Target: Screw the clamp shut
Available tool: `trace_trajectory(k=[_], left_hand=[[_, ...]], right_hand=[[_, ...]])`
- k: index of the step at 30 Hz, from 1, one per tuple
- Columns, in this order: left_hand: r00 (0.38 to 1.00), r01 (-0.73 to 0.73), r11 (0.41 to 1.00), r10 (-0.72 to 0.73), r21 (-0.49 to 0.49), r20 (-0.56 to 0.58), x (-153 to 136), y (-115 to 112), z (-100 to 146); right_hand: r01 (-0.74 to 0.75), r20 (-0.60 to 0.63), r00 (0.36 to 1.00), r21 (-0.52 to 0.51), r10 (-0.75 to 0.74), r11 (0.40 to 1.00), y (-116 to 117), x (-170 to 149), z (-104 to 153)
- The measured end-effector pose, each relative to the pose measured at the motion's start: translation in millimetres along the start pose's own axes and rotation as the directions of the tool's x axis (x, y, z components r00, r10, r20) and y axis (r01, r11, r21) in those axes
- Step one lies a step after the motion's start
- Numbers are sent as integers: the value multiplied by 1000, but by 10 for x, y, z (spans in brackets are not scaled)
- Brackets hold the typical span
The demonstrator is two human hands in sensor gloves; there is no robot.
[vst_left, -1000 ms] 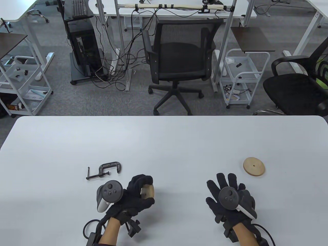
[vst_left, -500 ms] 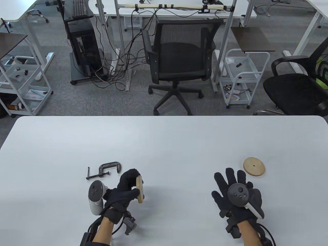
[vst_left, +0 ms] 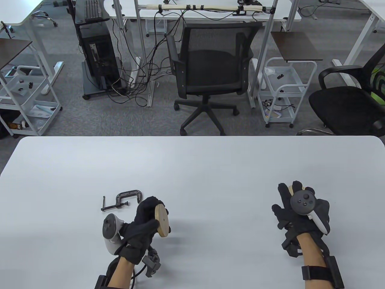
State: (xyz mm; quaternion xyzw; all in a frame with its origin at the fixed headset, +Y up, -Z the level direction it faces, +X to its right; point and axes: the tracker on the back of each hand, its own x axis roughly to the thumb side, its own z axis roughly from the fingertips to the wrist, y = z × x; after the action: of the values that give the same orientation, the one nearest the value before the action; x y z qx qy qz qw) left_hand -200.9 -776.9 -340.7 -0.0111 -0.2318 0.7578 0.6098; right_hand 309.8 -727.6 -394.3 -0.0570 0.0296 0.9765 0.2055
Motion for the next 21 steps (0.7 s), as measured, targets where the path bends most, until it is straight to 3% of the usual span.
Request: trace_trajectory(k=[8, 10, 21], left_hand=[[999, 40, 998, -41, 38, 28, 87, 39, 79], [993, 112, 992, -114, 59, 42, 153, 82, 102], [982, 172, 972, -182, 159, 57, 257, 292, 206]], right_hand=[[-7, -94, 995, 49, 12, 999, -10, -164, -454], [0, -121, 993, 64, 8, 998, 11, -223, -572], [-3, -261, 963, 220, 62, 976, 257, -524, -1075]])
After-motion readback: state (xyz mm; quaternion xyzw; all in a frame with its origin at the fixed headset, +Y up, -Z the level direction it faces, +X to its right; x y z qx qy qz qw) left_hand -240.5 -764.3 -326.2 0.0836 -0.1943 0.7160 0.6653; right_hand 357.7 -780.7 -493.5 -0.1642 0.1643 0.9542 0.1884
